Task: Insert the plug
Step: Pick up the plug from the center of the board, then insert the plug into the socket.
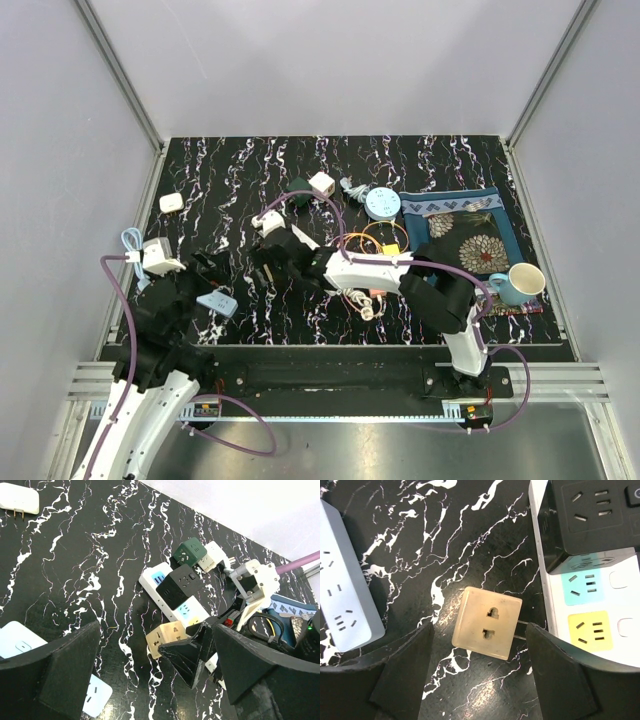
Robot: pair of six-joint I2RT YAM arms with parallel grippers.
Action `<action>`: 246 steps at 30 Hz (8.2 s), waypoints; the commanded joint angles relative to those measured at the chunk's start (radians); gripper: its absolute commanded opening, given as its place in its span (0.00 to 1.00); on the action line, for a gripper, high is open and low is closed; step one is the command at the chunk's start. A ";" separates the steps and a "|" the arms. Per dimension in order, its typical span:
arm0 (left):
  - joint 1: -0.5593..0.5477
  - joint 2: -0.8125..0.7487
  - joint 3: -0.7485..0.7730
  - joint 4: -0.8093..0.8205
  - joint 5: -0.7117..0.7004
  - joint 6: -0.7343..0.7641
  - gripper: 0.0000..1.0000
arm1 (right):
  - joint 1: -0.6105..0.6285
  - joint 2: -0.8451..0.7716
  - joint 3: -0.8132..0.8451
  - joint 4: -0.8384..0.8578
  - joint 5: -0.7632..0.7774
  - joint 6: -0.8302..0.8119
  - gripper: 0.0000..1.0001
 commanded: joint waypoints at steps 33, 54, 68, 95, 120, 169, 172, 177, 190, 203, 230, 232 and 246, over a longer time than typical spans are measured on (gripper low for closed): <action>-0.010 0.243 0.018 0.446 0.700 0.465 0.97 | -0.296 -0.608 -0.255 -0.124 -0.497 0.193 0.00; -0.270 0.690 0.234 0.578 0.770 0.640 0.93 | -0.371 -0.778 -0.313 -0.124 -0.689 0.173 0.00; -0.310 0.797 0.274 0.661 0.761 0.575 0.79 | -0.373 -0.781 -0.327 -0.109 -0.668 0.212 0.00; -0.283 0.964 0.370 0.224 0.403 0.364 0.00 | -0.558 -0.838 -0.391 -0.212 -0.466 0.193 0.88; -0.132 1.509 0.805 -0.134 0.560 0.534 0.00 | -0.615 -0.913 -0.503 -0.250 -0.396 0.047 0.93; -0.154 1.663 0.823 -0.189 0.517 0.647 0.00 | -0.617 -0.884 -0.506 -0.244 -0.465 0.047 0.93; -0.154 1.672 0.802 -0.182 0.506 0.643 0.00 | -0.615 -0.881 -0.505 -0.244 -0.471 0.042 0.93; -0.166 1.661 0.753 -0.165 0.466 0.618 0.00 | -0.615 -0.867 -0.499 -0.238 -0.485 0.039 0.93; -0.195 1.660 0.717 -0.139 0.400 0.565 0.00 | -0.615 -0.873 -0.505 -0.233 -0.484 0.028 0.93; -0.197 1.566 0.779 -0.129 0.434 0.502 0.60 | -0.615 -0.893 -0.511 -0.235 -0.496 0.027 0.94; -0.252 1.572 0.658 -0.073 0.395 0.535 0.07 | -0.615 -0.850 -0.563 -0.190 -0.518 0.042 0.93; -0.252 1.581 0.630 -0.066 0.418 0.534 0.04 | -0.615 -0.837 -0.571 -0.175 -0.517 0.035 0.93; -0.251 1.664 0.621 -0.157 0.497 0.526 0.04 | -0.615 -0.683 -0.462 -0.143 -0.491 -0.093 0.93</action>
